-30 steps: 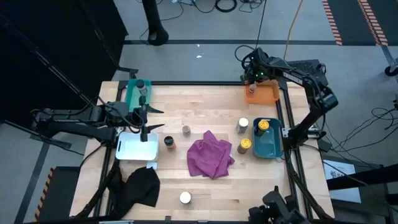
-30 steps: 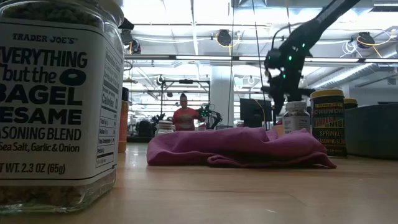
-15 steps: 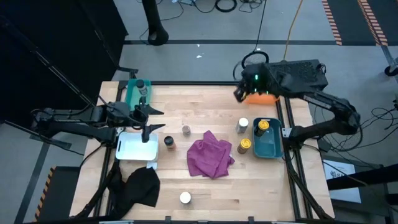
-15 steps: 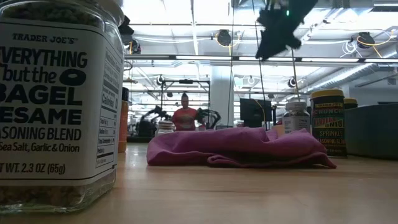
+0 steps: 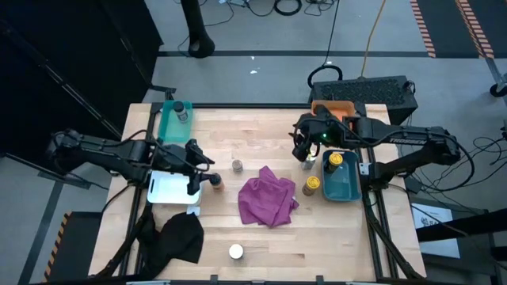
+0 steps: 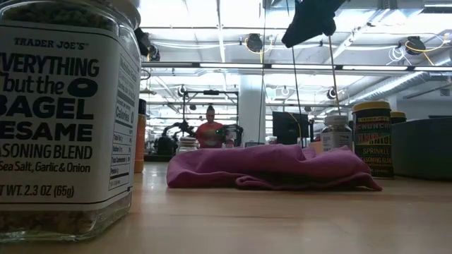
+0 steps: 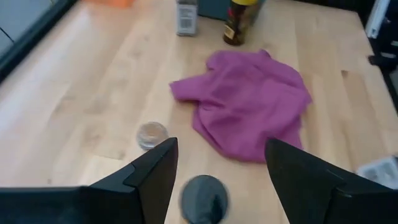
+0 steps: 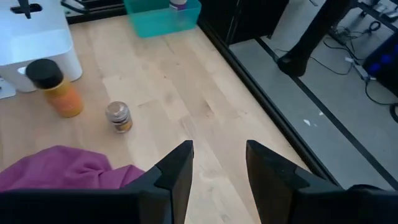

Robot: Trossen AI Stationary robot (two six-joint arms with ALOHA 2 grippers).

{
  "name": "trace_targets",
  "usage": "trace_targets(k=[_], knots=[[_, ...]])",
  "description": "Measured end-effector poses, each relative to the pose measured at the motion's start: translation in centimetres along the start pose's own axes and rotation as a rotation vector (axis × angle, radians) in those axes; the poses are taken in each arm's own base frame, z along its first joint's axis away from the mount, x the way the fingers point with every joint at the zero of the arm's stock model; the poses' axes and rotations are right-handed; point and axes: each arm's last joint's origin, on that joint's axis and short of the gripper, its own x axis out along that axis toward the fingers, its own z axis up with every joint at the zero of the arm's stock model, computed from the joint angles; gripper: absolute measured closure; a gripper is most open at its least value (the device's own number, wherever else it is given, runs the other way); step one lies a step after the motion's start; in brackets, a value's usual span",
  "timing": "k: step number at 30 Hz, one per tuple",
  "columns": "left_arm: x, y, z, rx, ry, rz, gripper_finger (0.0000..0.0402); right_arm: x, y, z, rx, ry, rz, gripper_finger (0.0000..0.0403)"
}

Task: Sort spices by type
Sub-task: Put the black seasoning bottle into the blue bin

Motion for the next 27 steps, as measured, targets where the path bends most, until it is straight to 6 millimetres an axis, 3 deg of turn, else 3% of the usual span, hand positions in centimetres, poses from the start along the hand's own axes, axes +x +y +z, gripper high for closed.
trace_targets(k=[11,18,27], knots=[[0.7,-2.7,0.7,0.084,0.148,-0.052,0.0150,-0.3,0.7,-0.1,-0.033,-0.005,0.022,0.0273],[1.9,-2.2,-0.7,0.068,0.308,0.073,0.0086,0.1,0.8,-0.3,-0.047,-0.019,0.025,0.0273],[3.8,-1.3,-0.9,0.092,0.326,0.131,0.0021,2.4,1.3,-3.0,-0.075,0.006,0.022,0.0273]])
